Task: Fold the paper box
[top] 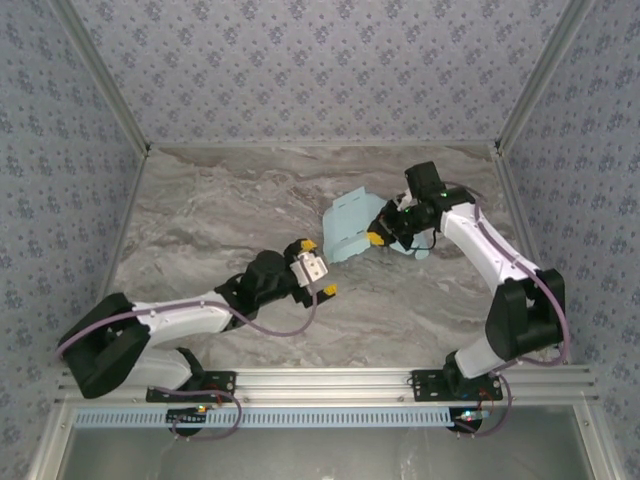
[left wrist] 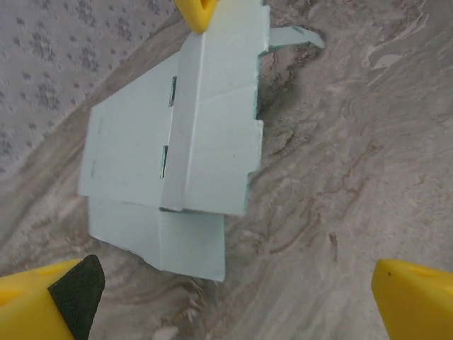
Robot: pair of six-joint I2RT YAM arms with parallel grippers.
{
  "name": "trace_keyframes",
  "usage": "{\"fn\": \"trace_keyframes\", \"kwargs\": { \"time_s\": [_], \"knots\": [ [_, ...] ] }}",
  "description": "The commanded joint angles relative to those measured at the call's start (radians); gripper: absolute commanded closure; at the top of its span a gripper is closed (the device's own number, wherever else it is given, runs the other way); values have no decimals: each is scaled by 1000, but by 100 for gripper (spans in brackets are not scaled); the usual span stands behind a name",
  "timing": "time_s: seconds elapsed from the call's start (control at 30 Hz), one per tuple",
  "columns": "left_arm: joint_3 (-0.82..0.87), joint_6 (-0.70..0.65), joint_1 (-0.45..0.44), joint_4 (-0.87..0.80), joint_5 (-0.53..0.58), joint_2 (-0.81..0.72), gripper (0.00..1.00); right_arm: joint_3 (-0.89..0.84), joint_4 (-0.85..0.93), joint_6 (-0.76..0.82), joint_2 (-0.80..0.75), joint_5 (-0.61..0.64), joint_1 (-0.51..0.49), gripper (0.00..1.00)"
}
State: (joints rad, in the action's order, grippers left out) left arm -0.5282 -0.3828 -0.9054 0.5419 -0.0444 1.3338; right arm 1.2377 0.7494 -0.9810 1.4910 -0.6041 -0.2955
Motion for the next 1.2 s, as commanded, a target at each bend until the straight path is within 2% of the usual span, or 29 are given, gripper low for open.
{"fn": "trace_keyframes", "kwargs": {
  "time_s": [0.0, 0.17, 0.37, 0.63, 0.73, 0.9, 1.03, 1.07, 1.13, 1.17],
  "knots": [
    [-111, -134, -26, 125, 43, 35, 1, -4, -8, -135, -62, 69, -13, 100],
    [-185, -139, -71, 127, 109, 99, 1, 15, 8, -172, -87, 114, -29, 100],
    [-259, -135, -89, 108, 205, 167, 16, 38, 19, -208, -97, 147, -59, 100],
    [-286, -118, -89, 123, 255, 250, 23, 42, 25, -253, -128, 197, -81, 100],
    [-317, -101, -80, 102, 276, 273, 33, 39, 18, -276, -138, 214, -101, 100],
    [-356, -71, -66, 74, 282, 284, 66, 41, 8, -300, -143, 238, -132, 100],
    [-366, -62, -61, 29, 238, 265, 90, 40, 7, -303, -145, 252, -143, 100],
    [-365, -52, -60, 22, 235, 259, 92, 41, 6, -301, -149, 254, -142, 98],
    [-356, -24, -53, 18, 232, 248, 92, 40, -2, -291, -158, 257, -139, 78],
    [-353, 1, -46, 13, 229, 237, 92, 42, -2, -280, -168, 259, -135, 63]
  ]
}}
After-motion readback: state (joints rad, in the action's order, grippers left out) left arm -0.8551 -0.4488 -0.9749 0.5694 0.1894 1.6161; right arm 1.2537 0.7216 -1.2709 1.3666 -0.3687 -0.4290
